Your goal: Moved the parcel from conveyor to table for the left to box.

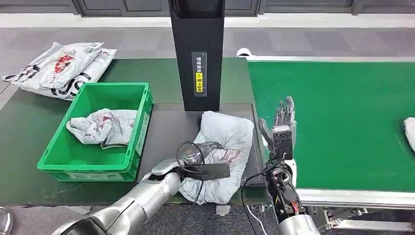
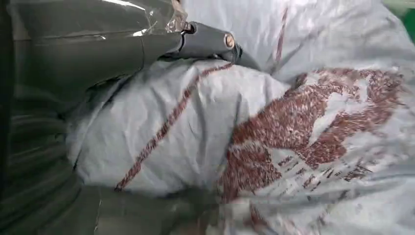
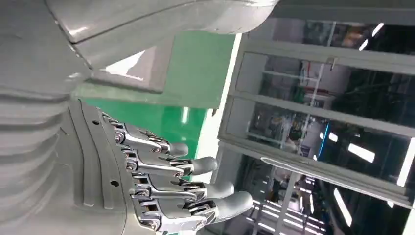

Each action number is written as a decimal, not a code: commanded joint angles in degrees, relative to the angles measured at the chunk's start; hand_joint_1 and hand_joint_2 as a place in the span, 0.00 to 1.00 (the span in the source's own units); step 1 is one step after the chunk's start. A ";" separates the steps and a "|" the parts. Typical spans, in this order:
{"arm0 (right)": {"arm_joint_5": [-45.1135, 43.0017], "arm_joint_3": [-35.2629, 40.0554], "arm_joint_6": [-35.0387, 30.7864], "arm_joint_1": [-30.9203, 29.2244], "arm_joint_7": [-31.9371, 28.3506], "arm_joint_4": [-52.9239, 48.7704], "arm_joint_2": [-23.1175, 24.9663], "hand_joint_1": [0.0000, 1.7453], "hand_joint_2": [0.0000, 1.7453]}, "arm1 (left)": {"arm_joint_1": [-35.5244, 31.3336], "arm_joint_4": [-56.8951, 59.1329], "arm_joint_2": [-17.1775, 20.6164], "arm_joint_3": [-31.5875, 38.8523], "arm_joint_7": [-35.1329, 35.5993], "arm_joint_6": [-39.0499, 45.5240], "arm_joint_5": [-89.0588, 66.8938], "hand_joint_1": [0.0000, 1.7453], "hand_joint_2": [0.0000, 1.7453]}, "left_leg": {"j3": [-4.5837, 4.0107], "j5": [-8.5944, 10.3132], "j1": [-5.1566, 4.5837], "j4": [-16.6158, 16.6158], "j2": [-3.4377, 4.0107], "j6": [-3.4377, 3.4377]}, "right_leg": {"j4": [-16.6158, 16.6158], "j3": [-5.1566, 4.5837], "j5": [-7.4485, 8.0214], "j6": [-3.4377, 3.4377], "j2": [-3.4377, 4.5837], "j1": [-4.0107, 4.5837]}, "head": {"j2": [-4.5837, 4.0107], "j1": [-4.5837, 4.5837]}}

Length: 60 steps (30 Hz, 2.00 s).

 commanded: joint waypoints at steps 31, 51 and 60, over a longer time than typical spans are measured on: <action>2.04 -7.11 -1.41 5.23 2.33 -7.54 0.80 0.00 1.00 | -9.92 -25.02 -0.07 45.45 -3.55 40.17 -28.99 1.00 1.00 | -1.18 1.04 0.07 0.11 0.38 -0.26 | 0.21 -1.91 1.01 -0.14 0.40 0.07 | 0.02 0.02; -0.16 -7.79 -0.86 20.67 4.52 -25.89 0.85 0.00 1.00 | -10.64 -8.79 21.99 36.56 32.89 40.17 -37.83 1.00 1.00 | -1.03 1.03 0.16 -0.12 0.56 -0.37 | 0.13 -1.89 0.95 -0.29 0.50 0.26 | 0.02 0.00; 0.29 -10.78 -0.53 20.91 5.83 -29.77 2.04 0.00 1.00 | -12.92 5.10 19.03 31.54 37.59 29.67 -36.99 1.00 1.00 | -1.16 1.04 0.18 -0.03 0.44 -0.32 | 0.13 -1.92 1.00 -0.26 0.39 0.20 | 0.00 0.00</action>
